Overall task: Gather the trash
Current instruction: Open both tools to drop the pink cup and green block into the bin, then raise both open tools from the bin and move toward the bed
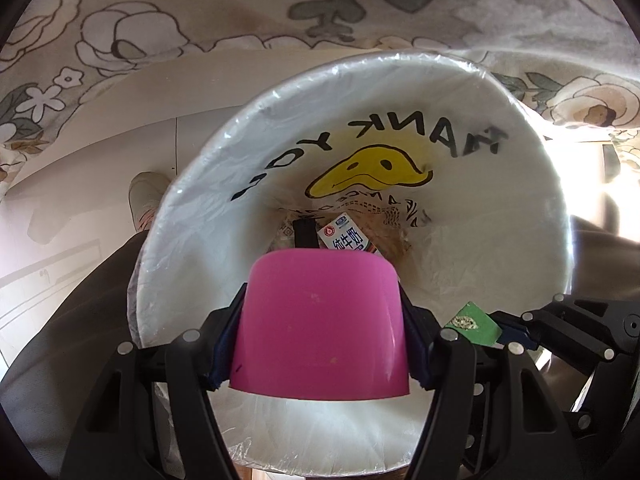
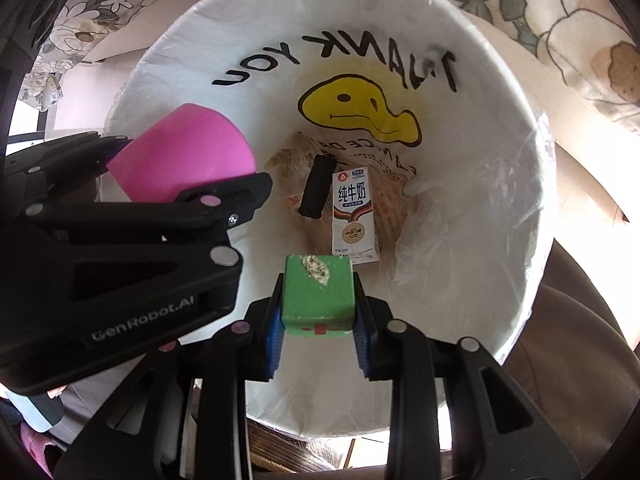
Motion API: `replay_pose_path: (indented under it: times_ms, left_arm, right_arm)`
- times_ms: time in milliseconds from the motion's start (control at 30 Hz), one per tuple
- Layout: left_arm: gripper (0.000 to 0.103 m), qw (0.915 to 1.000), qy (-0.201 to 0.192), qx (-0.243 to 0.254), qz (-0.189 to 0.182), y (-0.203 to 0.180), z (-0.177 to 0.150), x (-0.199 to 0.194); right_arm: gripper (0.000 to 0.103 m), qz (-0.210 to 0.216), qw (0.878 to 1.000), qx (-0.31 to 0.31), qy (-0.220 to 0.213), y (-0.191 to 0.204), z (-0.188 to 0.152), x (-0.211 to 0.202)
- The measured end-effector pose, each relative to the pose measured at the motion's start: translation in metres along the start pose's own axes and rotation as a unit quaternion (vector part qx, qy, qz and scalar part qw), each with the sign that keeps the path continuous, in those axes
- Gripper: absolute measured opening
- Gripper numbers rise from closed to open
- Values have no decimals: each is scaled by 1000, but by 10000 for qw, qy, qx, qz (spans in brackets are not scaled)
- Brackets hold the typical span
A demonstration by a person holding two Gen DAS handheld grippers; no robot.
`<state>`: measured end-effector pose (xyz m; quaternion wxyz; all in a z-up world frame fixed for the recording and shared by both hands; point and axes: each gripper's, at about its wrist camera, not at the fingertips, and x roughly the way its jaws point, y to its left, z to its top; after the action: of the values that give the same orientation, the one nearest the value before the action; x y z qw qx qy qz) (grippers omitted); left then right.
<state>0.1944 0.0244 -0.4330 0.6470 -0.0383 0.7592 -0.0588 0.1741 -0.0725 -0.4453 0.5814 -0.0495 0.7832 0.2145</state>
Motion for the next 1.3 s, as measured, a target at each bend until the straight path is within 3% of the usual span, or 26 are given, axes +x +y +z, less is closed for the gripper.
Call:
replay_pose_path:
  times_ms: [433,533,1033,1300]
  left_arm:
    - [69,9999,60,57,137,-6,1,7]
    - [70,9997,44,127,194,-8,1,6]
    - [73,9996,-78,166,210,-11,2,-3]
    - [73,9995,-116,173,232,-9,-3,-8]
  right_arm:
    - [32,-253,9996,-115,1,5,2,4]
    - [52,-241,9997,-66,-66,5,2,0]
    - [52,-202,9997,-79,-137,9,4,-17]
    - [52,-222,9995,-97,-188,3,3,0]
